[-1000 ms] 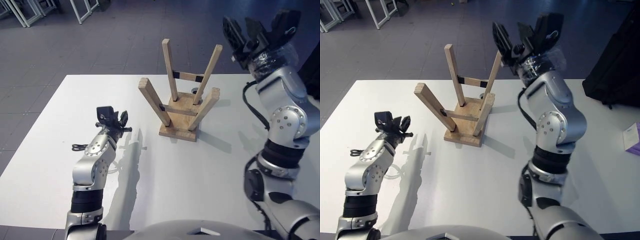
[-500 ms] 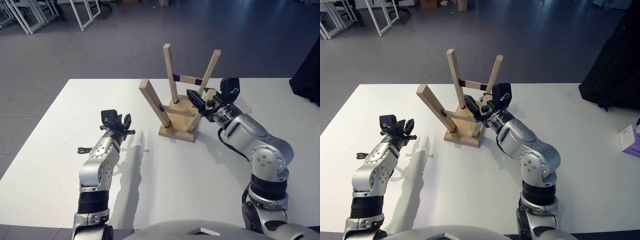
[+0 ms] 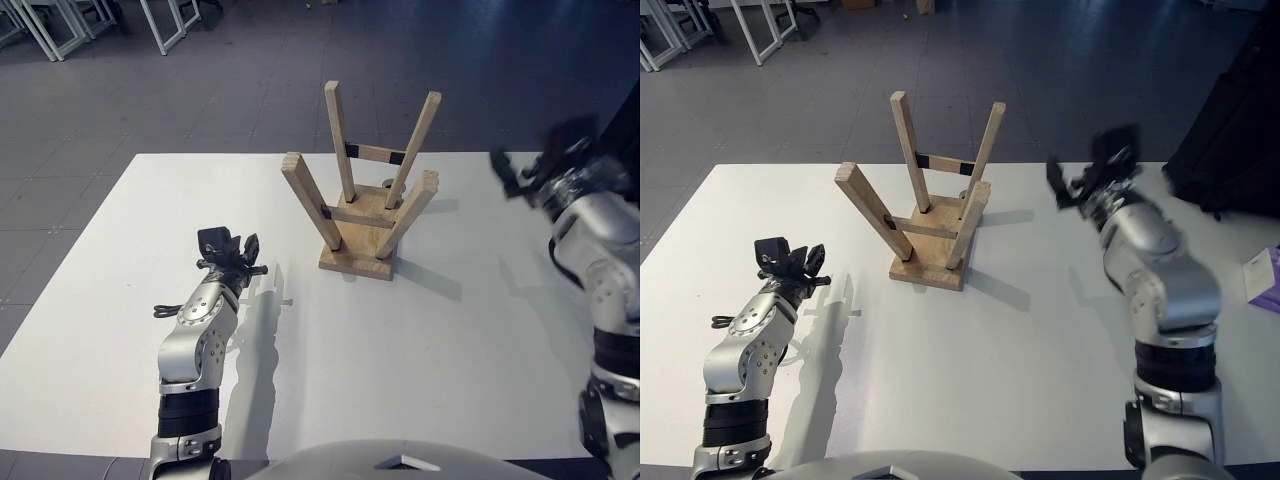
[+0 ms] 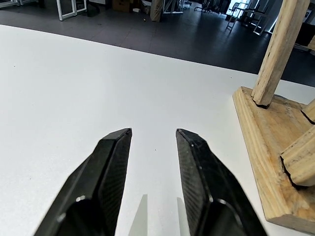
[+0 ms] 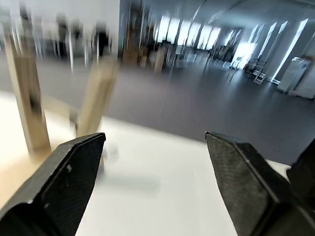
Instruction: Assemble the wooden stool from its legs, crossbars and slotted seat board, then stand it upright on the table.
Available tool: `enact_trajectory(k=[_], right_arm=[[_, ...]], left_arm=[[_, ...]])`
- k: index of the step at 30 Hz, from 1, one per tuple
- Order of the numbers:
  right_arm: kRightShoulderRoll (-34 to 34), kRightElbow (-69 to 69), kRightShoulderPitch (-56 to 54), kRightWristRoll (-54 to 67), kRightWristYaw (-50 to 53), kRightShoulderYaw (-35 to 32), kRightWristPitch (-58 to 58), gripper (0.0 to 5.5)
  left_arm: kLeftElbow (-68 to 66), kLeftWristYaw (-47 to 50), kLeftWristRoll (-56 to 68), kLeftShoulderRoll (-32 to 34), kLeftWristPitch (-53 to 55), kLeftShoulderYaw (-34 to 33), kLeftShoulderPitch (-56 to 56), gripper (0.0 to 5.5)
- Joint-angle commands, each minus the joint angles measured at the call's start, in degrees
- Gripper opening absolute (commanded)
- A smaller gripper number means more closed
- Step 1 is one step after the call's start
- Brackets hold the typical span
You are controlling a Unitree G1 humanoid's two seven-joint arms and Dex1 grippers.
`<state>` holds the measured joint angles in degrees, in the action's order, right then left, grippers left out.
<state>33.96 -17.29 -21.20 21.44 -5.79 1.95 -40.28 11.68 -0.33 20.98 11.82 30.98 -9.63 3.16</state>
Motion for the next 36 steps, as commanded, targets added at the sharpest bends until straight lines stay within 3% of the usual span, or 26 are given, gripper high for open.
enact_trajectory(k=[1, 4, 13, 18, 22, 26, 33, 36], right_arm=[[-10.4, -5.7, -2.7, -1.6, -4.1, 11.8, 5.1, 3.71], [-15.3, -13.2, -2.3, 1.6, -7.5, 14.3, 5.8, 3.71], [-12.7, -13.1, 0.6, 6.3, -15.2, 6.1, 2.3, 3.71], [-7.9, -12.1, 4.9, 8.0, -17.7, -1.5, 1.0, 3.69], [-5.9, -10.5, 6.6, 7.4, -17.3, -5.5, 0.6, 3.69], [-5.8, -8.1, 6.1, 6.6, -17.8, -5.2, 1.0, 3.69], [-5.9, -6.6, 5.3, 5.9, -18.5, -5.5, 1.8, 3.69], [-5.1, -5.0, 4.1, 5.9, -19.3, -7.3, 2.1, 3.69]], left_arm=[[-0.9, -1.3, -0.8, 0.8, 0.8, -0.2, 1.6, 1.65], [-1.3, -1.8, -1.1, 1.3, 0.7, -0.8, 1.6, 1.65], [1.8, -7.9, 1.7, 5.8, 1.0, -5.3, 2.3, 1.65], [19.8, -28.1, 7.6, 25.8, 8.6, -6.7, -8.4, 2.27], [25.7, -38.4, 16.2, 35.5, 12.9, -9.6, -4.4, 2.97], [23.6, -38.6, 21.0, 34.5, 14.7, -5.0, 6.9, 2.97], [14.3, -40.3, 16.9, 31.6, 10.9, 2.4, 11.6, 2.97], [11.5, -43.2, 19.4, 29.5, 10.7, 3.9, 13.1, 2.5]])
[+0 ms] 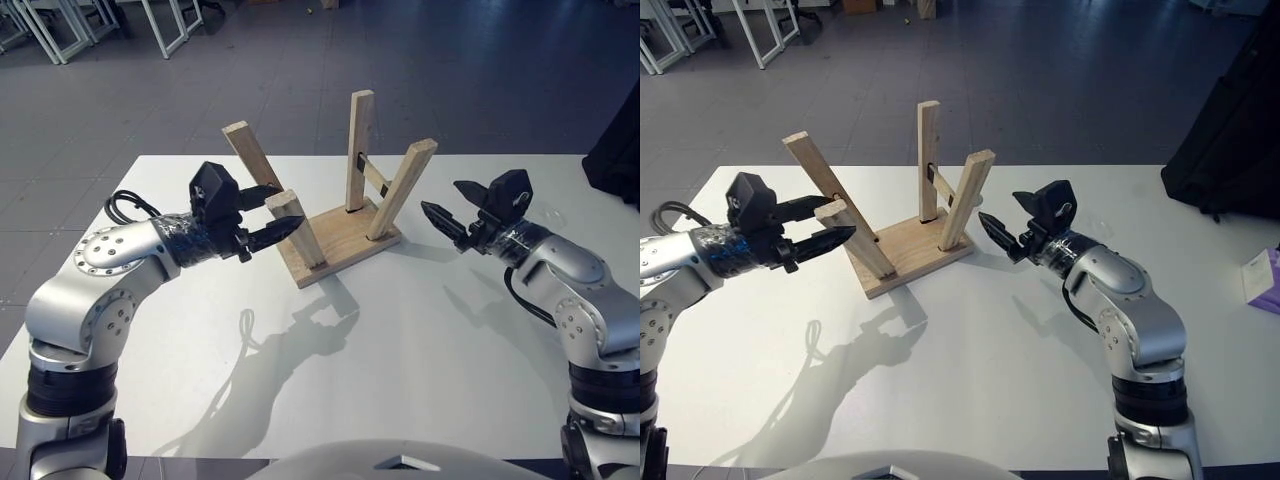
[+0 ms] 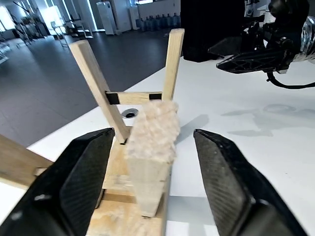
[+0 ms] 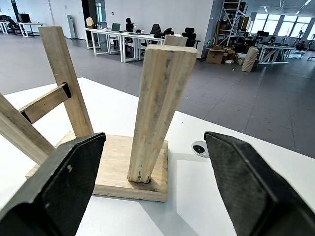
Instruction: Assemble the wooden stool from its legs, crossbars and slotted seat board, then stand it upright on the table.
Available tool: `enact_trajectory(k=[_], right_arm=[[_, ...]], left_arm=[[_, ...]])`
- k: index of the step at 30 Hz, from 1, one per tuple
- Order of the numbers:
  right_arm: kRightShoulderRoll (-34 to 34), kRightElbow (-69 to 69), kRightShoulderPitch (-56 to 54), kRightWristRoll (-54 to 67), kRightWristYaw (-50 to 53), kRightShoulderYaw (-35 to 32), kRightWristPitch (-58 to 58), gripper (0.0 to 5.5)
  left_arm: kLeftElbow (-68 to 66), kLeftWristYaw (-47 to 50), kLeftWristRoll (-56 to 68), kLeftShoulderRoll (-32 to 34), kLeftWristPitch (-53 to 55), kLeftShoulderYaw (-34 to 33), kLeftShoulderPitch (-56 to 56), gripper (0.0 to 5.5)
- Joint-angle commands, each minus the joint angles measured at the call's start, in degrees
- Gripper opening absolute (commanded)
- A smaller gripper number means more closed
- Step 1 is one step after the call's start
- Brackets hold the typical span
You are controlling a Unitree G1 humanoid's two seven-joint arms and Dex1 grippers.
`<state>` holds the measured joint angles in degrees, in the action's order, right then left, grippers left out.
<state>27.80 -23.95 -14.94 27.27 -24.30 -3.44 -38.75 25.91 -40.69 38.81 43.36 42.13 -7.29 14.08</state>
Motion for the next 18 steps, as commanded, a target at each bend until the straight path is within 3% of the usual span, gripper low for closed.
enact_trajectory(k=[1, 4, 8, 13, 18], right_arm=[[1.4, 2.9, -2.5, -0.1, -1.4, -2.9, 1.4, 3.69], [2.6, 5.8, -3.1, 1.0, -4.4, -5.0, 2.8, 3.69], [7.6, 11.7, -3.6, 7.9, -17.9, -6.4, -0.4, 3.69], [17.7, 15.6, -4.8, 12.1, -33.7, -5.9, -3.7, 3.69], [20.7, 15.2, -8.9, 13.1, -40.3, -3.7, -4.9, 3.69]], left_arm=[[-3.7, -4.2, 2.6, -3.1, -0.8, 1.8, 3.1, 2.39], [-7.6, -7.2, 1.9, -5.2, -3.2, 3.4, 5.6, 1.82], [-11.2, -15.1, -1.4, -2.5, -7.6, 6.5, 4.2, 1.37], [-16.0, -27.8, -4.3, 4.5, -12.3, 8.7, 3.0, 1.2], [-19.8, -33.5, -4.7, 6.9, -13.8, 10.0, 8.0, 1.2]])
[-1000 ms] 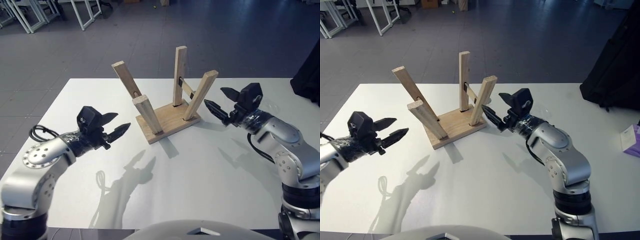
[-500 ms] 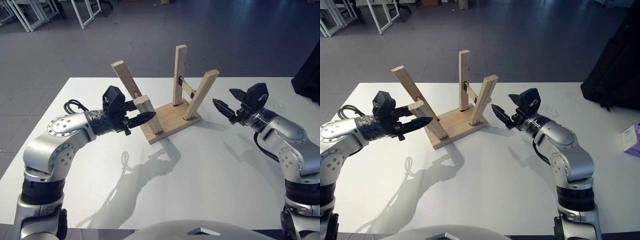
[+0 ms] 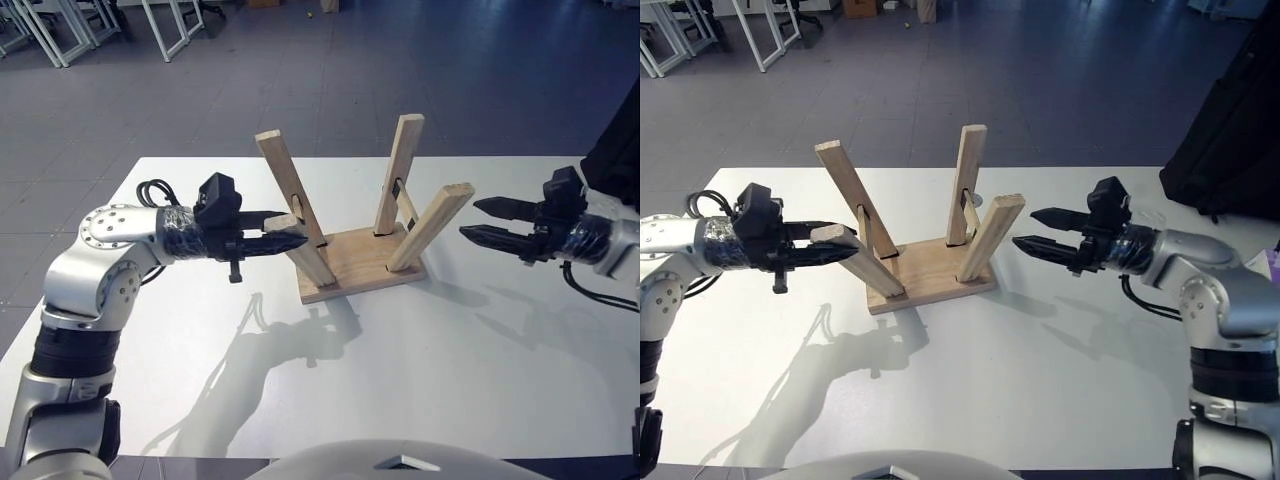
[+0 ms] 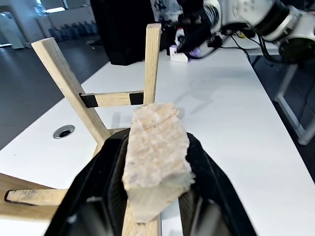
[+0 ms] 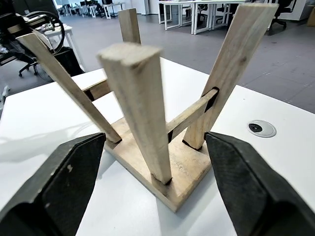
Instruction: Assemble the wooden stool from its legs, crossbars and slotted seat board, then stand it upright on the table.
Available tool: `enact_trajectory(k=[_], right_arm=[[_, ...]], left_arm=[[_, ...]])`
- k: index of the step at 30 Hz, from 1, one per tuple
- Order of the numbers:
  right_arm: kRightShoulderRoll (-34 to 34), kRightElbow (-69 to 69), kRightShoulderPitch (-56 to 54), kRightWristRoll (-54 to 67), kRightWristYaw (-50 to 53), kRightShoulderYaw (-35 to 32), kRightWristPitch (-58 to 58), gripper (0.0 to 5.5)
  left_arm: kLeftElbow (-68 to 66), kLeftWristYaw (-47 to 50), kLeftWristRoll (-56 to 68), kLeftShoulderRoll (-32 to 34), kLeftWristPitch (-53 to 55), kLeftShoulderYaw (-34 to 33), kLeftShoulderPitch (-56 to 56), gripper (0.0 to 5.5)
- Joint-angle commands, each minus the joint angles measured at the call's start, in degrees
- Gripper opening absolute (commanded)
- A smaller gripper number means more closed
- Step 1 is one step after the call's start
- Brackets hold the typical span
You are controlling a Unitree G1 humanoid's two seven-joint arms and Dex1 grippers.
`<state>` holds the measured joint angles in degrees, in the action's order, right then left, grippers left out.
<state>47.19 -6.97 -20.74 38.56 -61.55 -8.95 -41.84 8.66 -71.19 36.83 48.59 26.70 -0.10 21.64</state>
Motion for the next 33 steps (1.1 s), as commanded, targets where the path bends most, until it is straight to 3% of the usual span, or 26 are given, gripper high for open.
enact_trajectory(k=[1, 5, 10, 15, 17, 19, 23, 26, 27, 30, 33], right_arm=[[0.7, -2.5, -4.3, 2.1, -3.5, 3.0, -2.3, 3.69], [-2.7, -1.7, -8.3, 1.8, -3.6, 7.6, -2.8, 3.69], [-5.5, 1.6, -9.2, 1.1, -3.0, 10.7, -4.0, 2.86], [-4.2, -1.5, -9.9, 6.0, -2.1, 11.5, -16.3, 2.08], [-3.2, -7.2, -8.9, 12.3, -2.7, 11.0, -24.2, 1.99], [-1.1, -11.3, -10.0, 26.0, -4.2, 8.0, -36.0, 1.99], [3.3, -6.2, -16.7, 46.9, -7.0, 5.2, -48.0, 1.99], [-4.4, 10.4, -22.7, 34.2, 2.8, 4.6, -45.8, 1.99], [-7.0, 16.6, -23.9, 28.2, 7.0, 6.0, -42.0, 1.98], [-11.7, 29.1, -26.7, 16.8, 11.8, 9.6, -31.7, 2.56], [-14.0, 36.9, -28.7, 11.3, 10.4, 9.8, -26.6, 3.18]], left_arm=[[-2.7, -3.4, -2.7, 1.7, 1.5, 2.9, 1.0, 1.2], [-3.1, -4.0, -3.4, 1.1, 0.5, 3.4, 1.9, 1.2], [-4.1, -5.2, -3.0, 0.2, 0.6, 3.9, 3.2, 1.18], [-3.2, -5.4, 2.4, 0.4, 6.9, 2.0, 3.3, 1.18], [-1.8, -6.8, 4.8, 1.8, 10.3, 1.8, 2.6, 1.18], [1.4, -9.4, 10.9, 5.1, 17.8, 0.4, 1.1, 1.18], [3.1, -16.5, 22.8, 13.5, 32.7, -1.1, 1.5, 1.18], [-9.4, -17.4, 19.0, 12.0, 35.0, 3.1, 10.3, 1.18], [-15.0, -16.1, 15.3, 9.3, 33.0, 5.1, 13.3, 1.48], [-31.0, -10.2, 6.0, 0.1, 24.3, 7.4, 21.0, 2.01], [-41.5, -6.6, -0.4, -5.0, 16.3, 6.1, 25.3, 2.59]])
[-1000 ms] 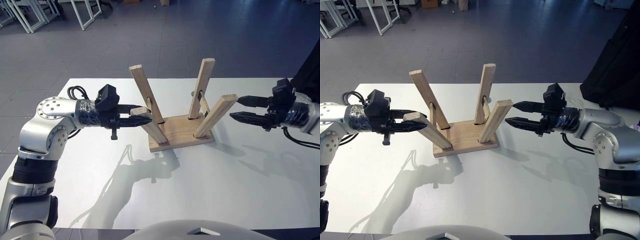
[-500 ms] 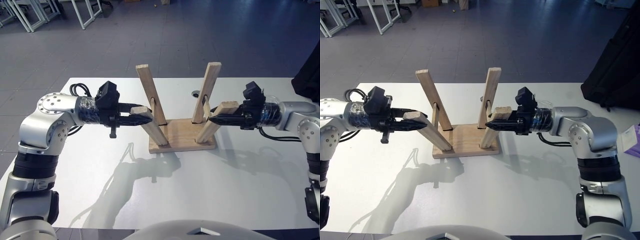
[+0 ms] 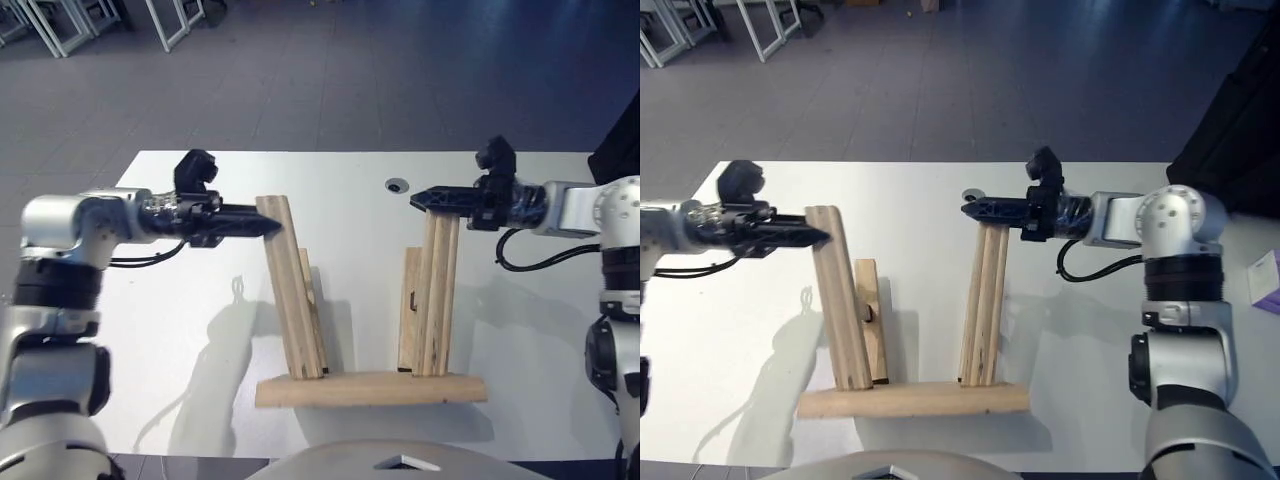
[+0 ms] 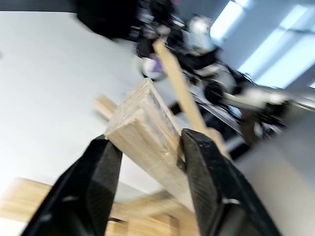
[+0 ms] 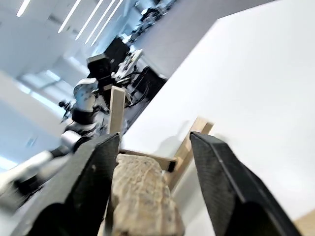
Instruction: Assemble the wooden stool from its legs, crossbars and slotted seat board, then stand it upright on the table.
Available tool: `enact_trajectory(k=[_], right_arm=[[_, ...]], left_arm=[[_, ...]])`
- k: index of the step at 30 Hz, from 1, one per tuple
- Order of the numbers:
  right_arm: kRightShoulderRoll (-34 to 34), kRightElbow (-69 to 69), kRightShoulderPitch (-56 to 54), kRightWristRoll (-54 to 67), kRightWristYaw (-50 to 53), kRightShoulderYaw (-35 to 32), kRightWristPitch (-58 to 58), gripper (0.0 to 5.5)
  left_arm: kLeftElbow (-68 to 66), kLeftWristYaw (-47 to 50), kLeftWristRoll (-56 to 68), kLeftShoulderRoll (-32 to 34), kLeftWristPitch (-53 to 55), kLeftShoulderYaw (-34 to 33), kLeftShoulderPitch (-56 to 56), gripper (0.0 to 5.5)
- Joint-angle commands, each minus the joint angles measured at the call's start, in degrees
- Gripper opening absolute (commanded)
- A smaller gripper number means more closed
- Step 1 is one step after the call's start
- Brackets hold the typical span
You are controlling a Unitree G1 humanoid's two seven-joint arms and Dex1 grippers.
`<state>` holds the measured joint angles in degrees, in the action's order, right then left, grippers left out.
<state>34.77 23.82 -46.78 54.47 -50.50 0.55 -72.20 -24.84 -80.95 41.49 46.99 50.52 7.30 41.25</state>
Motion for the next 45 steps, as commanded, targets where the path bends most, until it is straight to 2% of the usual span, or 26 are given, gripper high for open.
enact_trajectory(k=[1, 4, 9, 11, 13, 14, 16, 17, 19, 22, 25, 27, 31, 39, 40, 45], right_arm=[[-1.6, 7.3, -2.5, -5.4, -1.0, -0.5, 4.4, 3.38], [-1.6, 10.6, -2.1, -8.3, -1.1, -2.7, 7.8, 3.88], [0.0, 19.6, -5.0, -9.3, 2.2, -12.6, 14.4, 3.92], [2.3, 18.8, -3.8, -9.5, 4.4, -17.1, 16.3, 3.92], [5.3, 10.2, 2.5, -11.2, 5.3, -17.8, 16.2, 3.92], [7.5, 1.5, 9.2, -13.3, 4.8, -16.3, 17.6, 3.92], [16.3, -16.7, 25.8, -17.3, -2.0, -9.4, 19.8, 3.92], [21.5, -24.5, 34.8, -18.3, -7.7, -7.4, 21.6, 3.92], [29.2, -33.4, 47.9, -21.2, -16.5, -6.6, 26.4, 3.92], [34.6, -41.0, 57.2, -26.8, -21.4, -6.5, 33.9, 3.92], [35.9, -45.1, 60.0, -31.0, -22.9, -4.7, 39.1, 3.92], [35.2, -50.2, 60.1, -31.0, -22.1, -3.6, 39.1, 3.92], [32.6, -57.0, 56.5, -28.7, -19.5, -0.8, 35.9, 3.92], [26.5, -62.0, 48.2, -26.5, -13.6, 6.0, 29.0, 3.92], [25.6, -62.0, 47.5, -26.0, -12.8, 6.4, 28.1, 3.73], [25.8, -60.9, 45.5, -24.7, -13.6, 7.9, 26.3, 2.8]], left_arm=[[-12.2, 4.5, -7.3, -4.4, -10.5, -1.8, 7.1, 2.76], [-23.2, 6.7, -10.6, -5.4, -15.2, -5.0, 10.3, 2.81], [-30.4, 10.2, -9.5, -4.3, -18.1, -15.0, 10.9, 2.81], [-22.1, 15.2, -9.2, -4.2, -17.1, -18.6, 4.1, 2.81], [-4.1, 19.7, -8.7, -2.3, -9.6, -19.0, -8.5, 2.81], [6.5, 19.4, -5.8, -0.6, -4.1, -20.0, -16.0, 2.81], [26.3, 16.5, -1.0, 2.7, 1.0, -24.8, -33.2, 2.81], [33.7, 13.0, -3.0, 5.3, -1.4, -26.2, -42.5, 2.81], [42.5, 5.1, -11.6, 9.3, -13.2, -28.4, -58.0, 2.81], [49.2, 1.2, -17.3, 10.9, -21.6, -30.5, -67.0, 2.81], [53.3, 1.5, -19.8, 11.6, -25.4, -29.0, -69.3, 2.81], [56.6, 5.7, -20.5, 9.9, -25.5, -24.9, -66.7, 2.81], [59.1, 13.3, -24.1, 6.9, -26.6, -18.3, -62.7, 2.81], [59.0, 14.6, -19.5, 5.7, -22.6, -10.1, -53.5, 2.81], [58.8, 14.6, -18.4, 5.5, -21.3, -9.4, -52.5, 2.81], [57.9, 14.3, -14.6, 6.8, -16.7, -9.6, -52.2, 2.0]])
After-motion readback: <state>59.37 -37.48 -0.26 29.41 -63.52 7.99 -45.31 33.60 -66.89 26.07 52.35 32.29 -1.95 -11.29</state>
